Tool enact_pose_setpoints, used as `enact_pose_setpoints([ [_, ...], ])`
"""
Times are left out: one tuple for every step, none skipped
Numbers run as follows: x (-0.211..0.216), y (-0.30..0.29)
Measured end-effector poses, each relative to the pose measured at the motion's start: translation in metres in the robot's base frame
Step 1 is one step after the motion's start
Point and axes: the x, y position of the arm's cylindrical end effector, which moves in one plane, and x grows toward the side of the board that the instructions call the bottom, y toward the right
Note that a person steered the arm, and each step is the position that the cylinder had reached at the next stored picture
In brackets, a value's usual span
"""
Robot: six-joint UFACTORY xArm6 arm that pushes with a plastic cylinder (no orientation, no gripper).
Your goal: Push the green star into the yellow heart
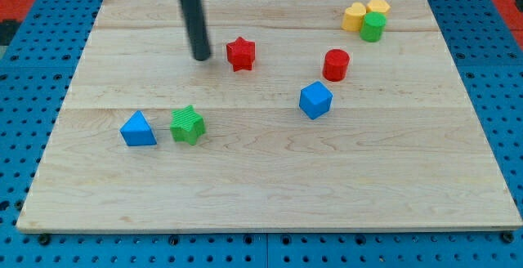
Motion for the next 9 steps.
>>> enact_pose_setpoints([
  [0.01,0.032],
  [0.028,0.022],
  [0.028,0.017],
  [0.028,0.017],
  [0.05,0.017],
  [0.113,0.027],
  [0.153,0.034],
  [0.184,0.022],
  [0.184,-0.029],
])
